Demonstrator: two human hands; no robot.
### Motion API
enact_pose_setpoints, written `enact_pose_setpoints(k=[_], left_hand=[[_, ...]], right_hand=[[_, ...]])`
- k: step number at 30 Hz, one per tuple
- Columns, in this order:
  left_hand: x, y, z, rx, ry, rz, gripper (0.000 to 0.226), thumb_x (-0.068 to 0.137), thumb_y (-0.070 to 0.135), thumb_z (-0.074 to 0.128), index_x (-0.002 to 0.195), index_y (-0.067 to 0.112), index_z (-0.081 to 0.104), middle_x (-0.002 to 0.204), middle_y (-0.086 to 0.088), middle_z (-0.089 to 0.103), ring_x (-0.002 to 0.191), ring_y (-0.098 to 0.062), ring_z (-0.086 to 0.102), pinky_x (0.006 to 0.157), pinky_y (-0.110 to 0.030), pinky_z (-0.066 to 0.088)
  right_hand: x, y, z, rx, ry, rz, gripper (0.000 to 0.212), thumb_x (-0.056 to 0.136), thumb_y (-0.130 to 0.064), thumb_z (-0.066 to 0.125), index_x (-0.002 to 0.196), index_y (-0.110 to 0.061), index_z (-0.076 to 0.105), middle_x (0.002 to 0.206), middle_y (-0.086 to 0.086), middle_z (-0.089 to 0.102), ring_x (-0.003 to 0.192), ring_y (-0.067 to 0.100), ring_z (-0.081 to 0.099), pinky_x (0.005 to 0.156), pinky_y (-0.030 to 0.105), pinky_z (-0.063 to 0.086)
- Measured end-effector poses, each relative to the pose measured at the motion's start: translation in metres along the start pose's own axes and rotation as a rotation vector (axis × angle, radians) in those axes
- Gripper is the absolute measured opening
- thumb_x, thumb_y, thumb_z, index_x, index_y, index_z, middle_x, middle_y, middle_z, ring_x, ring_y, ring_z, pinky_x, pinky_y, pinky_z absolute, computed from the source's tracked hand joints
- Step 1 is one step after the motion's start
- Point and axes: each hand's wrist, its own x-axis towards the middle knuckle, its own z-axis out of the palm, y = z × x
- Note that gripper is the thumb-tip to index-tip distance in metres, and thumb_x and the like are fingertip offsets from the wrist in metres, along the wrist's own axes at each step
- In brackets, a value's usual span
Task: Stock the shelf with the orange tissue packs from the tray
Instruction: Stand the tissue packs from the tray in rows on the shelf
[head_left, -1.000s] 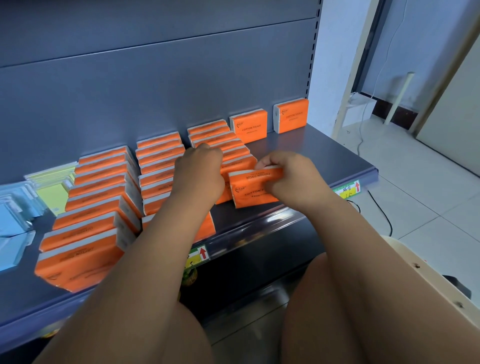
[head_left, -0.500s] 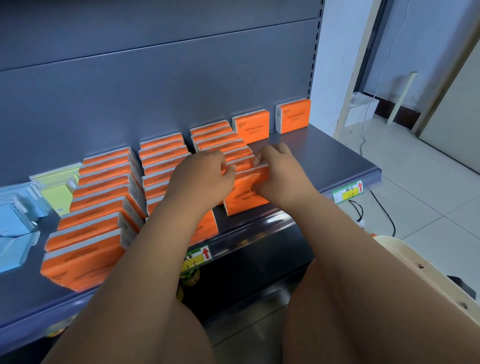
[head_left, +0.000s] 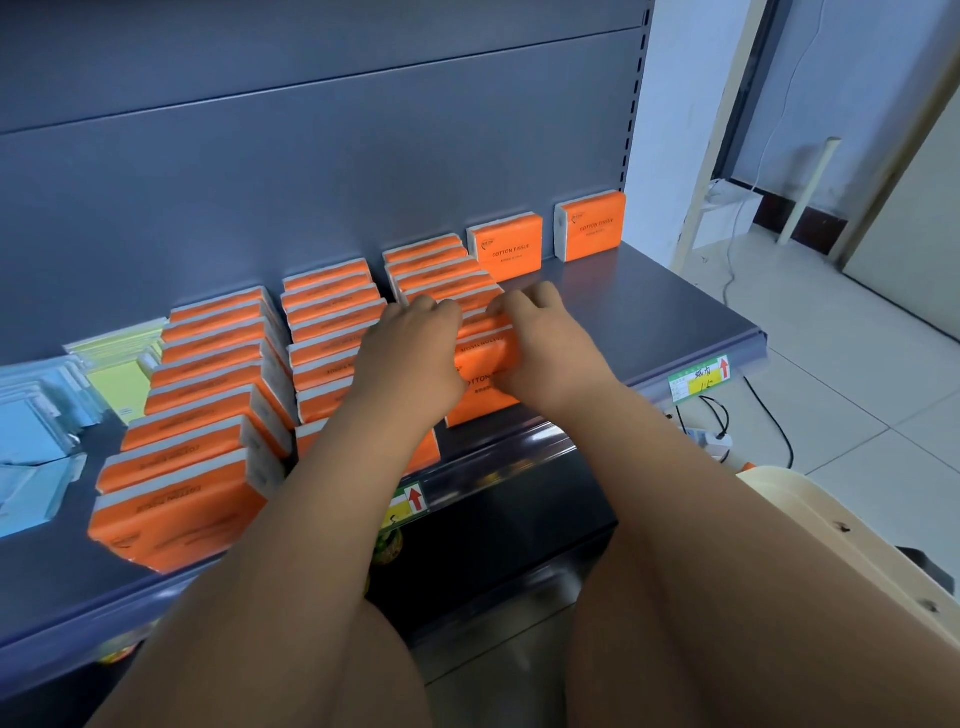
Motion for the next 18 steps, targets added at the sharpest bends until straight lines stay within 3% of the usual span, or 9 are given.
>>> enact_pose_setpoints(k=[4,8,18], left_hand=[[0.002,0.002,0.001,0.038,0.021,-0.011,0.052,0.081,0.019,0.08,0.128,0.019,0.056,0.123,-0.003,0.058,0.113,-0.028,0.052,0.078,-0.035,0.039],[0.003,0.005,-0.002,0.016,-0.001,-0.043,0.055,0.082,0.008,0.071,0.134,0.016,0.054,0.128,-0.006,0.056,0.118,-0.03,0.05,0.084,-0.038,0.045],[0.001,0.014,-0.007,0.04,-0.043,-0.084,0.046,0.081,0.004,0.064,0.125,0.013,0.053,0.127,-0.01,0.054,0.118,-0.035,0.049,0.079,-0.041,0.04]], right_hand=[[0.003,0.0,0.003,-0.083,-0.01,0.003,0.063,0.073,-0.012,0.073,0.131,-0.024,0.051,0.127,0.003,0.043,0.096,0.031,0.059,0.067,0.038,0.054],[0.006,-0.004,0.005,-0.146,-0.006,0.018,0.061,0.075,-0.015,0.071,0.131,-0.026,0.049,0.126,0.004,0.043,0.099,0.031,0.057,0.068,0.045,0.057],[0.003,-0.008,0.002,-0.173,-0.051,0.047,0.067,0.079,-0.017,0.069,0.14,-0.025,0.044,0.133,0.006,0.043,0.115,0.033,0.052,0.081,0.047,0.054]])
